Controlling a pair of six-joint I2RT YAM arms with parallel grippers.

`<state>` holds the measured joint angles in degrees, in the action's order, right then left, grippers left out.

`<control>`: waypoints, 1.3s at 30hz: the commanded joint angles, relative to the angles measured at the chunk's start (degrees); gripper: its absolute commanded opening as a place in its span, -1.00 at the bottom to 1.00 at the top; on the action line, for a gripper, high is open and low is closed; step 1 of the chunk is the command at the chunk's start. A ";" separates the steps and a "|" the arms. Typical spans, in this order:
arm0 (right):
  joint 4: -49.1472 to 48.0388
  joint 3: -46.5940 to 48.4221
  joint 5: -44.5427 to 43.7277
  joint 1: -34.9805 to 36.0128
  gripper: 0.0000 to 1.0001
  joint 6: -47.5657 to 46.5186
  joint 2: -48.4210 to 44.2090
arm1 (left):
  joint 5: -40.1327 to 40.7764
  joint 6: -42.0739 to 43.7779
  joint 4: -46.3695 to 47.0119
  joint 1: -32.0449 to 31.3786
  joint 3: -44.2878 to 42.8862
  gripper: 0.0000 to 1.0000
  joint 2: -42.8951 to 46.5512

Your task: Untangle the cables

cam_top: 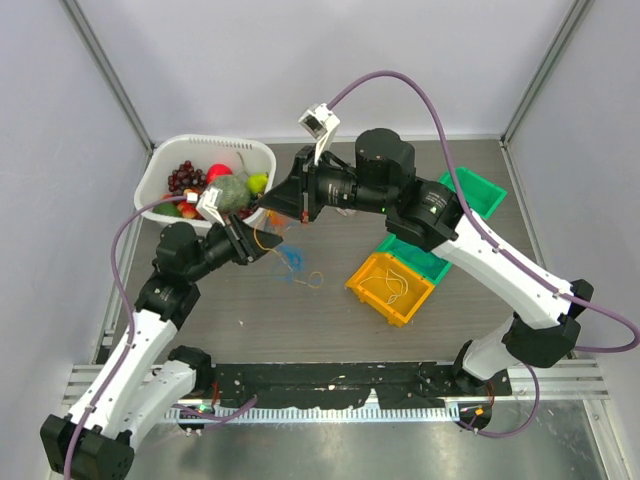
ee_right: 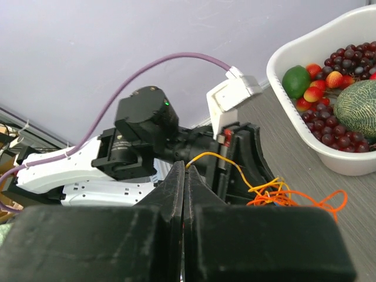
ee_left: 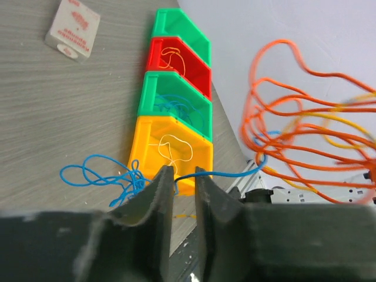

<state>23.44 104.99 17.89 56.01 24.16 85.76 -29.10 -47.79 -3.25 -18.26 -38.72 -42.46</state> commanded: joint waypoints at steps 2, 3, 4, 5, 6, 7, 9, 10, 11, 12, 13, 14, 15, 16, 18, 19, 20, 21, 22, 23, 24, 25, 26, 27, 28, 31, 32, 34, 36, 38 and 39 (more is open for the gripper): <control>-3.76 6.70 -0.57 -0.20 -0.99 1.15 -3.05 | 3.07 0.16 0.97 0.16 1.01 -0.84 -2.98; -3.58 7.68 -0.66 -0.20 -0.99 1.32 -2.79 | 5.44 -0.19 -0.43 0.16 2.06 -1.00 -3.42; -3.40 10.30 -0.58 -0.20 -0.99 1.41 -2.61 | 8.16 -0.89 -3.06 0.16 2.94 -1.00 -3.77; -3.32 11.45 -0.58 -0.20 -0.99 1.94 -2.35 | 11.23 -1.60 -4.82 0.16 3.99 -1.00 -4.21; -3.14 14.16 -0.49 -0.20 -0.99 2.03 -2.26 | 13.87 -2.30 -6.15 0.16 5.22 -1.00 -4.56; -3.14 15.58 -0.49 -0.20 -0.99 2.46 -2.00 | 16.59 -3.00 -7.72 0.16 6.63 -1.00 -5.09; -3.23 19.01 -0.66 -0.20 -0.99 2.73 -1.91 | 20.22 -3.80 -10.45 0.07 8.30 -1.00 -6.75; -2.97 21.03 -1.01 -0.20 -0.99 2.91 -1.82 | 21.18 -3.71 -12.03 0.16 8.92 -1.00 -7.98; -2.88 21.65 -1.19 -0.20 -0.99 2.82 -1.73 | 22.32 -3.54 -13.44 0.16 9.45 -1.00 -8.95; -2.88 22.79 -1.45 -0.20 -0.99 2.65 -1.73 | 23.12 -3.36 -14.93 0.16 9.80 -1.00 -10.00; -2.88 22.98 -1.63 -0.20 -0.99 2.47 -1.91 | 23.21 -2.93 -15.56 0.16 10.33 -1.00 -10.54; -2.70 22.28 -2.33 -0.20 -0.99 2.03 -2.26 | 23.21 -2.49 -15.82 0.16 10.68 -1.00 -10.54; -2.35 20.71 -2.68 -0.20 -0.99 1.94 -2.35 | 23.21 -2.31 -16.00 0.07 10.86 -1.00 -10.02; -2.17 20.00 -3.03 -0.20 -0.99 1.59 -2.61 | 23.82 -2.13 -16.26 0.16 11.12 -1.00 -9.40; -2.17 17.62 -3.21 -0.20 -0.99 1.42 -3.13 | 25.23 -1.61 -17.93 0.24 10.86 -1.00 -7.30; -2.35 15.79 -2.95 -0.20 -0.99 1.15 -3.31 | 24.63 -0.56 -18.37 0.24 10.16 -1.00 -6.42; -2.35 14.55 -2.95 -0.20 -0.99 0.63 -3.66 | 22.62 0.58 -18.20 0.16 9.11 -1.00 -5.37; -2.17 12.45 -3.38 -0.28 -0.99 0.27 -4.01 | 20.16 1.38 -18.20 0.24 8.14 -0.87 -3.96; -2.26 11.04 -3.47 -0.29 -0.99 -0.43 -4.54 | 18.14 1.64 -18.63 0.24 7.18 -0.68 -2.99; -2.52 8.50 -3.65 -0.29 -0.99 -0.43 -4.89 | 16.29 1.82 -19.07 0.16 5.86 -0.37 -1.68; -2.70 7.43 -3.65 -0.37 -0.99 -0.52 -5.51 | 14.53 1.82 -19.34 0.24 4.28 -0.10 -0.45; -3.05 5.51 -3.22 -0.37 -0.99 -0.17 -5.69 | 13.12 1.65 -19.60 0.24 2.96 0.06 1.13; -3.14 4.79 -2.95 -0.46 -0.99 0.18 -5.95 | 11.02 1.56 -18.82 0.24 1.29 0.20 2.71; -3.23 3.65 -2.34 -0.55 -0.99 0.44 -6.13 | 9.43 1.30 -18.03 0.24 0.06 0.28 3.95; -3.31 3.21 -2.07 -0.55 -0.99 0.62 -6.30 | 8.11 0.69 -16.89 0.24 -0.82 0.35 5.27; -4.10 1.36 -1.10 -0.55 -0.99 1.41 -6.74 | 7.31 -2.29 -13.47 0.24 -2.67 0.50 8.17; -4.28 1.18 -1.02 -0.55 -0.99 1.59 -7.00 | 6.96 -3.61 -11.63 0.24 -2.59 0.49 8.61; -4.37 0.74 -0.75 -0.55 -0.99 1.59 -7.09 | 5.47 -7.91 -5.92 0.24 -1.37 0.31 9.23; -4.37 0.74 -0.40 -0.55 -0.99 1.68 -6.92 | 3.80 -13.00 2.85 0.24 1.26 0.20 9.76; -4.37 0.74 -0.05 -0.55 -0.98 1.76 -6.92 | 4.05 -17.50 10.33 0.24 3.64 0.12 10.11; -4.37 0.66 0.04 -0.55 -0.99 1.76 -6.92 | 4.31 -18.73 13.32 0.24 4.26 0.12 10.20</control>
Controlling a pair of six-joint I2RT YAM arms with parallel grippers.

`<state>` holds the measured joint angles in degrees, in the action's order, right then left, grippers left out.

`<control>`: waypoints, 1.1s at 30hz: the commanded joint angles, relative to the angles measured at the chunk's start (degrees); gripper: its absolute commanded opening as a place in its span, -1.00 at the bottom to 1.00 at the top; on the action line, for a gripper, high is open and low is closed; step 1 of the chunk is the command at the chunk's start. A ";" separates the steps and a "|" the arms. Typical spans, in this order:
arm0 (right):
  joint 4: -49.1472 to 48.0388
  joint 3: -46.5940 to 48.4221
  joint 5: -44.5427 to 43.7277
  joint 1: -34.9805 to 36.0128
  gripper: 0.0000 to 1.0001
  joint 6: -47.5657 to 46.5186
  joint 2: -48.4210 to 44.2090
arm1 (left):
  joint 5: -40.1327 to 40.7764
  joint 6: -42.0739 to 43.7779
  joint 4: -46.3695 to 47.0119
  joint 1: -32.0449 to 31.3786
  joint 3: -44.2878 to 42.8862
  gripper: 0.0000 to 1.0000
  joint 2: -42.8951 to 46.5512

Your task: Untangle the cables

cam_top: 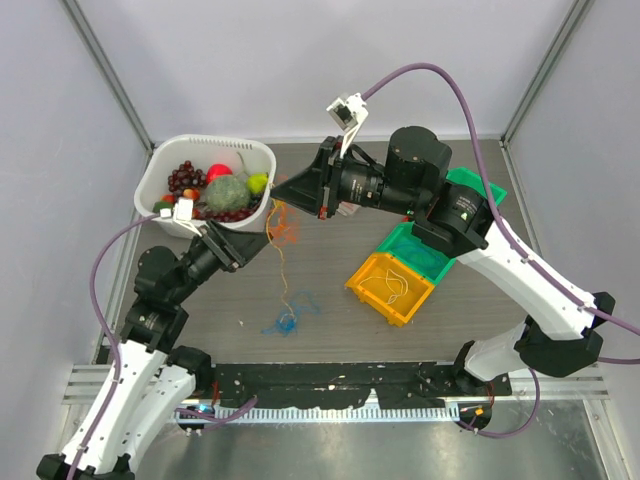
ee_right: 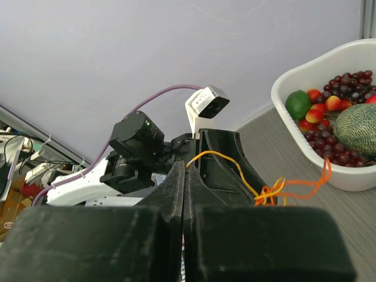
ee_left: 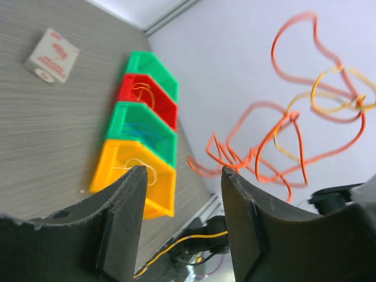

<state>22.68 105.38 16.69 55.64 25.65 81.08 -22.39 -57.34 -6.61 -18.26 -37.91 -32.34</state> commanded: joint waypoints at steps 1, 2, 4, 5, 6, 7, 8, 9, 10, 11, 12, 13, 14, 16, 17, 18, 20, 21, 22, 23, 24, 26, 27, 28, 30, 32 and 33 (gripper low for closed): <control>-3.52 0.26 1.24 -0.18 -0.99 0.37 -2.24 | -1.87 -10.06 18.37 0.16 3.89 0.15 0.17; -3.52 0.26 1.24 -0.18 -0.99 0.28 -2.50 | -1.69 -11.11 21.35 0.24 4.33 0.21 0.26; -3.52 0.17 1.42 -0.18 -0.99 0.45 -2.50 | -2.39 -13.05 26.36 0.24 4.95 0.40 -0.27; -3.52 0.09 1.50 -0.18 -0.99 0.45 -2.50 | -3.35 -13.84 28.04 0.24 4.69 0.50 -1.05; -3.52 0.00 1.51 -0.18 -0.99 0.45 -2.59 | -4.49 -14.28 29.36 0.24 4.25 0.54 -1.84; -3.52 -0.09 1.59 -0.18 -0.99 0.63 -2.59 | -6.24 -14.64 30.77 0.24 3.47 0.57 -2.98; -3.60 -0.09 1.68 -0.18 -0.99 0.63 -2.59 | -7.65 -14.81 30.96 0.24 2.24 0.57 -3.86; -3.78 -0.09 1.86 -0.18 -0.99 0.80 -2.59 | -8.80 -14.73 31.48 0.24 1.53 0.53 -4.83; -3.87 -0.09 1.86 -0.18 -0.99 0.89 -2.50 | -9.94 -14.90 32.62 0.24 0.74 0.47 -5.62; -3.95 -0.09 1.94 -0.18 -0.99 0.89 -2.59 | -10.47 -15.17 33.67 0.24 0.39 0.37 -6.24; -4.04 -0.09 2.03 -0.18 -0.99 0.98 -2.50 | -11.00 -15.52 34.47 0.24 0.12 0.26 -6.77; -4.13 -0.09 1.95 -0.18 -0.99 1.07 -2.59 | -11.53 -15.52 34.56 0.16 -0.40 0.12 -7.30; -4.22 -0.09 1.95 -0.09 -0.99 0.90 -2.59 | -12.14 -15.61 34.56 0.24 -0.58 0.02 -8.00; -4.39 -0.09 1.86 -0.18 -0.99 1.07 -2.50 | -12.41 -16.22 35.17 0.24 -0.06 -0.03 -8.27; -4.40 -0.09 1.86 -0.09 -0.99 1.07 -2.59 | -11.72 -16.48 35.44 0.24 0.38 -0.03 -8.18; -4.31 -0.18 1.77 -0.18 -0.99 0.98 -2.59 | -11.01 -16.92 35.61 0.24 0.90 0.04 -7.75; -4.31 -0.35 1.51 -0.18 -0.99 0.72 -2.85 | -9.08 -17.01 34.04 0.24 1.87 0.31 -6.43; -4.22 -0.44 1.24 -0.26 -0.99 0.63 -2.77 | -7.94 -17.10 33.60 0.16 2.57 0.39 -5.64; -4.13 -0.53 1.07 -0.27 -0.99 0.46 -3.03 | -6.89 -17.10 32.46 0.24 3.01 0.40 -4.67; -4.13 -0.70 0.98 -0.18 -0.99 0.45 -3.03 | -5.48 -17.10 30.45 0.24 3.37 0.39 -3.53; -4.13 -0.71 0.98 -0.09 -0.99 0.45 -3.12 | -4.42 -17.28 29.47 0.24 3.80 0.36 -2.48; -3.96 -0.71 1.07 -0.18 -0.99 0.28 -3.21 | -2.23 -18.68 30.16 0.24 5.47 0.28 -0.89; -3.96 -0.71 1.24 -0.26 -0.99 0.28 -3.03 | -1.43 -19.55 31.30 0.33 6.26 0.24 -0.36; -3.87 -0.71 1.24 -0.18 -0.99 0.19 -3.12 | -0.73 -20.78 32.27 0.33 7.14 0.22 -0.10; -3.95 -0.71 1.50 -0.26 -0.99 0.19 -2.94 | -0.98 -22.46 36.56 0.24 7.94 0.25 -0.53; -3.87 -0.71 1.68 -0.27 -0.99 0.19 -2.86 | -3.26 -22.55 38.25 0.33 7.07 0.31 -1.76; -3.87 -0.79 1.86 -0.27 -0.99 0.28 -2.86 | -5.10 -21.94 38.08 0.24 6.02 0.34 -2.81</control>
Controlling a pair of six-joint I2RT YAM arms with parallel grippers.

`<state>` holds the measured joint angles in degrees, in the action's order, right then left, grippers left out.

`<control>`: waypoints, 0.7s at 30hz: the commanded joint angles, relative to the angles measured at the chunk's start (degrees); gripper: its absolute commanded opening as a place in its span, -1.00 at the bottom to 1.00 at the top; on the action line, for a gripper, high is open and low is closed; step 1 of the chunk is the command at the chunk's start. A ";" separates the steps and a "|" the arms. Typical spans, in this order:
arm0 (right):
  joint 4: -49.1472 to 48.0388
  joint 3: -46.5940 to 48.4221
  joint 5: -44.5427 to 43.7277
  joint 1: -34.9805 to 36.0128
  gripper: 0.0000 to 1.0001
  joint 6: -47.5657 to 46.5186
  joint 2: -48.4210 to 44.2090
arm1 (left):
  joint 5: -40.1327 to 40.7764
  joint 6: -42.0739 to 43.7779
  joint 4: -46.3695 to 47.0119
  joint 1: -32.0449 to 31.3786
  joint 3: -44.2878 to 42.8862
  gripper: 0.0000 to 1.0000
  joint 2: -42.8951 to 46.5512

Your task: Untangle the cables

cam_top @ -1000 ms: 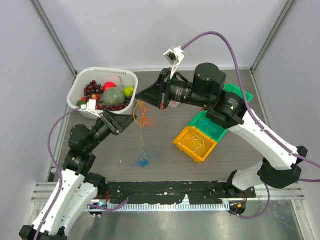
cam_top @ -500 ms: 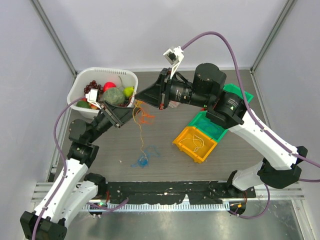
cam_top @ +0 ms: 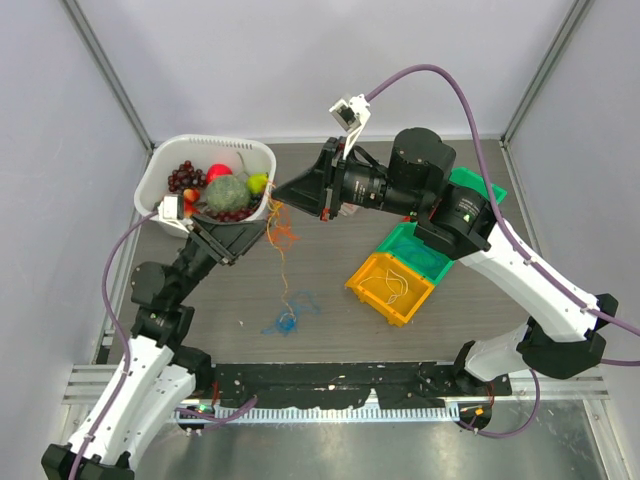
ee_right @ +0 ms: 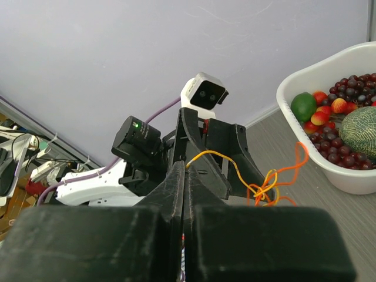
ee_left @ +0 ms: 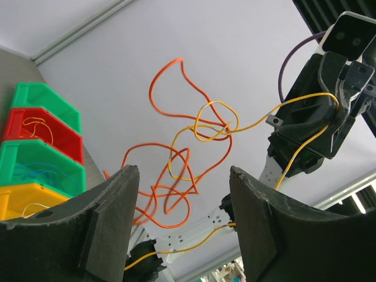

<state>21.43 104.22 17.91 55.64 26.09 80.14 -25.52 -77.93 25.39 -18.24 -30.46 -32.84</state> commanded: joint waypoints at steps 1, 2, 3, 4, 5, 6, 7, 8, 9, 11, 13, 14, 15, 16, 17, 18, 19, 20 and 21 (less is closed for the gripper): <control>-2.62 0.37 0.72 -0.27 -0.99 -0.16 -1.83 | -3.73 -0.65 5.47 0.31 -2.66 0.35 -3.10; -2.62 0.45 0.90 -0.27 -0.99 -0.16 -1.74 | -5.14 0.05 4.94 0.31 -3.55 0.33 -3.89; -2.62 0.45 0.90 -0.18 -0.99 -0.25 -1.74 | -6.90 1.10 3.89 0.31 -5.12 0.26 -4.77; -2.71 0.45 0.90 -0.26 -0.99 -0.25 -1.74 | -8.22 2.42 2.23 0.31 -6.62 0.16 -5.30; -2.80 0.45 0.98 -0.27 -0.99 -0.25 -1.57 | -9.89 4.26 -0.49 0.22 -8.02 0.11 -6.00; -2.88 0.54 0.98 -0.27 -0.99 -0.07 -1.65 | -10.86 6.19 -3.04 0.31 -9.43 0.08 -6.53; -3.06 0.45 0.98 -0.27 -0.99 -0.07 -1.65 | -11.13 7.95 -5.24 0.31 -10.31 0.04 -6.88; -3.24 0.45 0.98 -0.27 -0.99 0.02 -1.74 | -11.13 8.84 -6.30 0.31 -10.76 -0.02 -6.97; -3.24 0.45 0.98 -0.27 -0.99 0.02 -1.74 | -11.13 9.11 -6.40 0.31 -11.02 -0.10 -7.15; -3.33 0.45 0.72 -0.27 -0.99 -0.07 -1.74 | -11.48 9.29 -6.40 0.31 -11.03 -0.26 -7.59; -3.33 0.45 0.55 -0.35 -0.99 -0.07 -1.83 | -11.75 9.11 -6.23 0.31 -10.33 -0.42 -7.59; -3.33 0.45 0.46 -0.27 -0.99 0.02 -1.74 | -11.75 8.68 -5.62 0.31 -9.63 -0.48 -7.59; -3.33 0.45 0.37 -0.27 -0.99 -0.07 -1.83 | -11.57 8.41 -4.92 0.22 -9.01 -0.53 -7.24; -3.41 0.54 0.37 -0.27 -0.99 -0.07 -1.91 | -11.22 8.15 -4.56 0.31 -8.40 -0.61 -7.06; -3.24 0.54 0.20 -0.27 -0.99 -0.16 -1.92 | -11.05 8.06 -4.56 0.31 -7.96 -0.70 -6.80; -3.24 0.63 0.11 -0.27 -0.99 -0.16 -1.83 | -10.87 8.14 -4.56 0.31 -7.43 -0.84 -6.62; -3.06 0.80 -0.07 -0.27 -0.99 -0.42 -1.91 | -10.69 8.15 -4.64 0.31 -6.81 -0.97 -6.36; -2.97 0.98 -0.42 -0.27 -0.99 -0.42 -1.92 | -10.34 8.23 -4.99 0.31 -6.29 -1.00 -6.01; -2.71 1.24 -0.60 -0.35 -0.99 -0.94 -1.92 | -9.91 8.49 -5.69 0.22 -5.58 -1.00 -5.57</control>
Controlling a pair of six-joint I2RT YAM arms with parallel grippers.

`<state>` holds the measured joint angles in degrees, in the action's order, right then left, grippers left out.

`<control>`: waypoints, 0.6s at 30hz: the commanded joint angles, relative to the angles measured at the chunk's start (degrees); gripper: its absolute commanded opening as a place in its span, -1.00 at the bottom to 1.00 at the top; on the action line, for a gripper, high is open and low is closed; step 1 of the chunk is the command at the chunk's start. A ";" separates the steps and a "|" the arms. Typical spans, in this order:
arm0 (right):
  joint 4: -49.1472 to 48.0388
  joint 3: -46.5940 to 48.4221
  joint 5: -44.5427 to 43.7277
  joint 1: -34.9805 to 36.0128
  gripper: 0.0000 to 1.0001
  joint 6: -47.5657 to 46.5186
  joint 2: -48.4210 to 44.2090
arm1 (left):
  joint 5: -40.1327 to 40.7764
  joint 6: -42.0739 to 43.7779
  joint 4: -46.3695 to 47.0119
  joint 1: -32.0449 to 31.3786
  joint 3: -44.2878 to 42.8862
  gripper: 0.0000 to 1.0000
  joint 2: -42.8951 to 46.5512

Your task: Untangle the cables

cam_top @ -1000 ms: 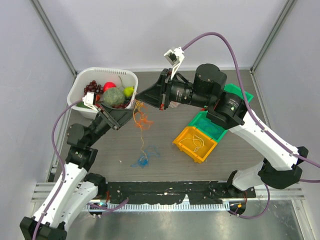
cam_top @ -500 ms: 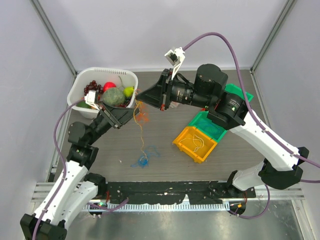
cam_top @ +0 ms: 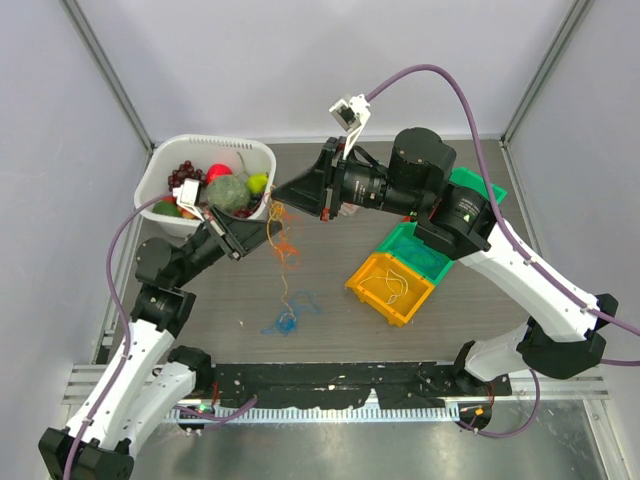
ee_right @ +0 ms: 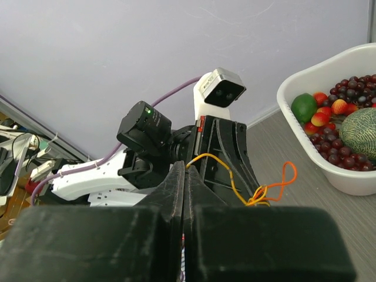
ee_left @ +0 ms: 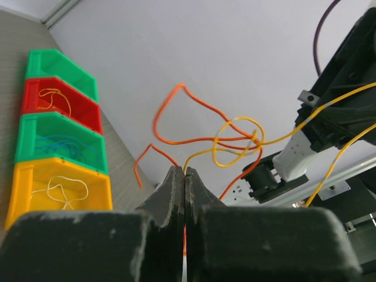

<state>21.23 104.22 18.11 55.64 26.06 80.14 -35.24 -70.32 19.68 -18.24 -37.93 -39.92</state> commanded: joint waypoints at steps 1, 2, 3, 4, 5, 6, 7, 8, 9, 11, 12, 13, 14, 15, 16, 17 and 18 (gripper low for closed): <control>-2.25 1.68 -1.32 -0.35 -0.99 -1.10 -1.74 | 0.61 1.50 -1.04 0.31 2.51 -1.00 2.04; -1.47 2.47 -1.50 -0.44 -0.99 -1.71 -1.57 | 1.92 2.03 -3.14 0.31 3.21 -1.00 2.82; -1.11 3.00 -2.28 -0.35 -0.99 -2.07 -1.65 | 3.76 2.82 -5.42 0.31 4.00 -1.00 3.61; -0.24 4.05 -2.64 -0.35 -0.99 -2.94 -1.57 | 5.87 3.52 -8.75 0.31 4.62 -1.00 4.58; 0.21 4.58 -3.60 -0.35 -0.99 -3.38 -1.48 | 8.93 4.48 -13.66 0.22 5.32 -1.00 5.63; 1.08 5.89 -4.22 -0.35 -0.99 -4.08 -1.56 | 12.01 5.36 -18.23 0.31 5.85 -1.00 6.25; 1.44 6.34 -5.53 -0.35 -0.99 -4.53 -1.65 | 15.09 6.07 -23.32 0.31 6.29 -1.00 6.96; 2.14 7.82 -6.15 -0.35 -0.99 -5.31 -1.65 | 17.29 6.86 -26.16 0.31 7.25 -1.00 7.57; 2.41 8.44 -7.55 -0.35 -0.99 -5.58 -1.74 | 19.14 7.30 -28.80 0.31 8.13 -1.00 7.93; 2.85 11.17 -8.96 -0.35 -0.99 -6.37 -1.74 | 24.93 7.92 -36.35 0.31 9.89 -1.00 8.28; 2.94 12.74 -9.40 -0.35 -0.99 -6.64 -1.74 | 27.05 8.01 -39.95 0.31 10.42 -1.00 7.85; 2.94 13.71 -9.93 -0.35 -0.99 -6.47 -1.65 | 28.55 8.62 -41.72 0.22 11.03 -1.00 7.23; 2.94 15.38 -10.28 -0.35 -0.99 -6.55 -1.57 | 29.78 9.41 -42.44 0.31 11.73 -1.00 6.44; 2.94 16.09 -10.81 -0.35 -0.99 -6.38 -1.39 | 31.27 10.11 -43.75 0.31 12.18 -1.00 5.13; 2.94 17.49 -11.25 -0.35 -0.99 -6.46 -1.48 | 33.46 10.82 -45.59 0.31 12.35 -1.00 3.64; 2.94 18.03 -12.21 -0.35 -0.99 -6.46 -1.39 | 34.70 11.61 -47.44 0.40 12.44 -1.00 1.71; 2.76 19.08 -12.83 -0.27 -0.99 -6.38 -1.65 | 37.50 12.48 -49.20 0.40 12.36 -1.00 -0.49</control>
<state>27.00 117.95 9.45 55.40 20.84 80.14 -9.13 -62.57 -17.80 -18.24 -26.33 -35.00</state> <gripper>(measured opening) 0.024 0.012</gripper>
